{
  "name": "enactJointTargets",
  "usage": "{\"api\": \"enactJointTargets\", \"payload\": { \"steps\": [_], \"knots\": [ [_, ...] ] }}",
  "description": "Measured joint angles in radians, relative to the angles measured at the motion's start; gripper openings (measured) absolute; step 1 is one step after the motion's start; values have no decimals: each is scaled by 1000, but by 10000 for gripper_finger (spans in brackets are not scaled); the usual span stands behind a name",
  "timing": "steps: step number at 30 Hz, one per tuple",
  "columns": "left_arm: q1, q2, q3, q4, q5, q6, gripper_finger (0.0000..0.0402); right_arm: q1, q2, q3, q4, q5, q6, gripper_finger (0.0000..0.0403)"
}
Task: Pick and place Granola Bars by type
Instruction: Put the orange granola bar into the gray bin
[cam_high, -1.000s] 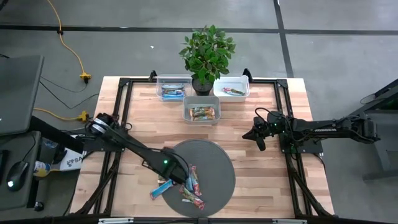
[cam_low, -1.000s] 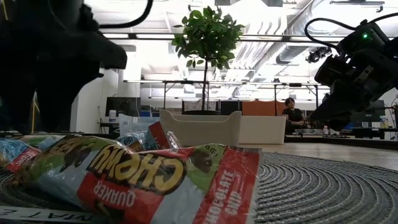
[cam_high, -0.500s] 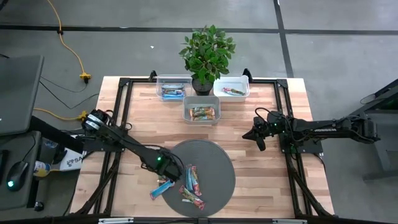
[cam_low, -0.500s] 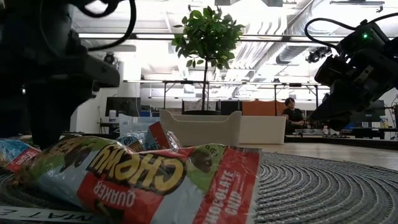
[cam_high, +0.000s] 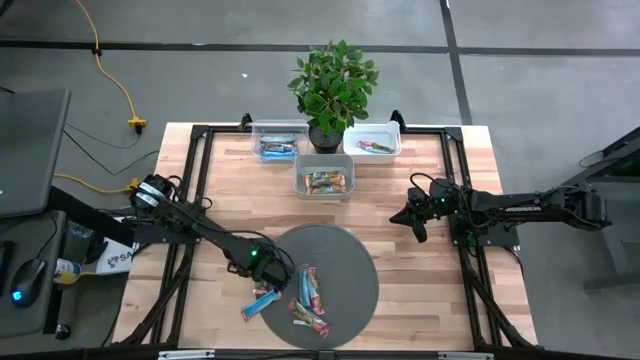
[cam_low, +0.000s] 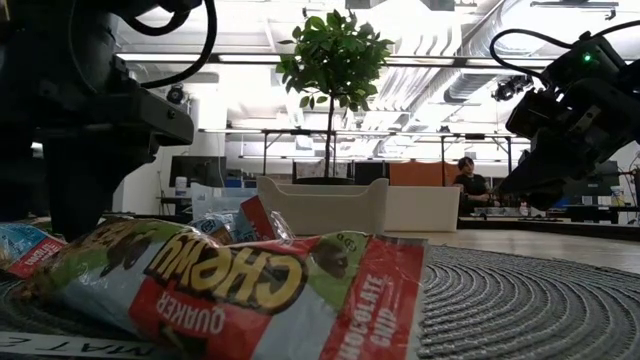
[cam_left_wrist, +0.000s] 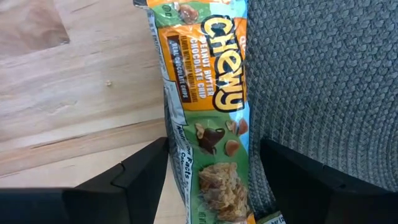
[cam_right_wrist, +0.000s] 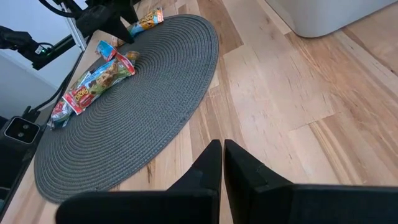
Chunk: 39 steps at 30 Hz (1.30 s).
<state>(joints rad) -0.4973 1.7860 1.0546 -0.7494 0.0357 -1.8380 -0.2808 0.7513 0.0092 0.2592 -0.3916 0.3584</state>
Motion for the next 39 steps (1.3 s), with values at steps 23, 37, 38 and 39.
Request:
{"api": "enactJointTargets", "payload": {
  "steps": [23, 37, 38, 39],
  "knots": [
    [0, -32, -6, -27, 8, 8, 169, 0, 0, 0, 0, 0, 0, 0],
    [0, -48, -4, -38, 10, 27, 169, 0, 0, 0, -1, 0, 0, 0],
    [0, -48, -4, -39, 10, 27, 169, 0, 0, 0, -1, 0, 0, 0],
    [0, -48, -4, -40, 9, 27, 169, 0, 0, 0, -1, 0, 0, 0]
  ]
}}
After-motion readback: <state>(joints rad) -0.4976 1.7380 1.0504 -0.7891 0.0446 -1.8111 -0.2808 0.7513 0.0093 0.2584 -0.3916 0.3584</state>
